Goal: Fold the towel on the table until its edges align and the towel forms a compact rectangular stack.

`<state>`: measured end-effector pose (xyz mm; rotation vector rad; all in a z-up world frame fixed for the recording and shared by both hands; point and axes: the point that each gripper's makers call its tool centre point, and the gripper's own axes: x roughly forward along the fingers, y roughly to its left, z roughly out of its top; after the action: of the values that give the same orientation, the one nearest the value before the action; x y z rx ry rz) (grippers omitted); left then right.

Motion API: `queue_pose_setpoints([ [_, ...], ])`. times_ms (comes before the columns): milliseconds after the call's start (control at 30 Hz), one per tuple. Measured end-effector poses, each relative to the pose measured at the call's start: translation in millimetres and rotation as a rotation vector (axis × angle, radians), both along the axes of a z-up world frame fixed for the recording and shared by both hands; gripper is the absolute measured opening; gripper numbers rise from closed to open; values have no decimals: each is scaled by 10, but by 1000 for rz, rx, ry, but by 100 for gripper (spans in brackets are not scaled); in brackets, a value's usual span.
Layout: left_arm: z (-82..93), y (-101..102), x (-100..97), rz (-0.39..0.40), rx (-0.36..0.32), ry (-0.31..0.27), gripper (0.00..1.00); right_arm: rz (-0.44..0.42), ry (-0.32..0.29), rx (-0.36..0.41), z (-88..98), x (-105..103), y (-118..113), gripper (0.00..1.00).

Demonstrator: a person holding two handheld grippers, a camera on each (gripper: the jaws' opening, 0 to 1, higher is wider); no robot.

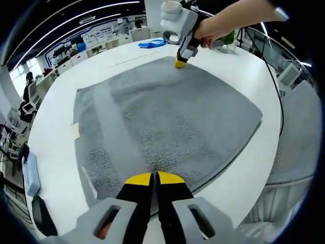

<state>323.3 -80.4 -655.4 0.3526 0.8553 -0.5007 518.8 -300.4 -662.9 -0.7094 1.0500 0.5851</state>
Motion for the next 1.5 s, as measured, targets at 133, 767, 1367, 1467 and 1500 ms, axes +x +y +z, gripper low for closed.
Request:
queue_pose_setpoints([
  [133, -9, -12, 16, -25, 29, 28, 2, -15, 1, 6, -2, -35, -60, 0],
  [767, -23, -32, 35, -95, 105, 69, 2, -10, -47, -51, -3, -167, -190, 0],
  [1367, -21, -58, 133, -218, 220, 84, 2, -89, -58, -17, 3, -317, -370, 0],
  [1467, -23, -53, 153, -221, 220, 91, 2, -95, -62, -16, 4, -341, -382, 0],
  [1500, -23, -54, 153, -223, 221, 92, 2, -96, -64, -17, 5, -350, -387, 0],
])
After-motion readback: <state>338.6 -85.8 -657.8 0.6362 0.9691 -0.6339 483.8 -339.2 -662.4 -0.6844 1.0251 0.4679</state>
